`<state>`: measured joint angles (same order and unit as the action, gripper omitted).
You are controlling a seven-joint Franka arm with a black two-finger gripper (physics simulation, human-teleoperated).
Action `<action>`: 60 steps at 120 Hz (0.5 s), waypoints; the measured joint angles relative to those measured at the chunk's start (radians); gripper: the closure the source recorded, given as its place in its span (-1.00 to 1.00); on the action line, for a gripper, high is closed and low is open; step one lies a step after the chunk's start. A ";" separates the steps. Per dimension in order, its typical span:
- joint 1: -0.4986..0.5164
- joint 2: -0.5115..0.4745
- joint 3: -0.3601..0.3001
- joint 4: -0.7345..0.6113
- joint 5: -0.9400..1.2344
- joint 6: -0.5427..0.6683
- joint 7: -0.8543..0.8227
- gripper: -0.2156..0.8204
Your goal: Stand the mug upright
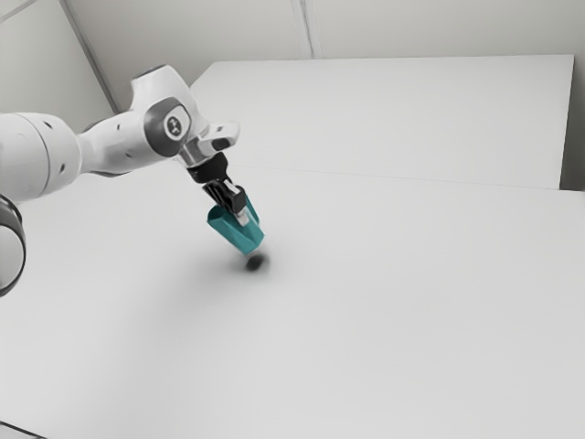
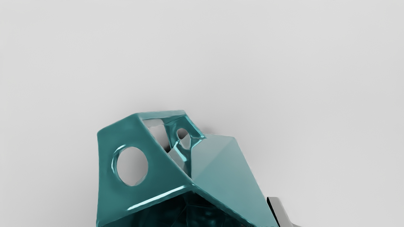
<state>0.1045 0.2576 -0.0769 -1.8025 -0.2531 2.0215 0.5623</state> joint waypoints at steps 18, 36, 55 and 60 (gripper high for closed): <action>-0.016 0.002 0.000 0.001 0.075 0.024 -0.026 0.93; -0.029 0.008 0.000 0.001 0.152 0.035 -0.051 0.93; -0.036 0.023 0.000 0.000 0.210 0.036 -0.072 0.93; -0.037 0.026 0.000 0.000 0.221 0.035 -0.077 0.93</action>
<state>0.0679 0.2834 -0.0767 -1.8022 -0.0322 2.0567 0.4854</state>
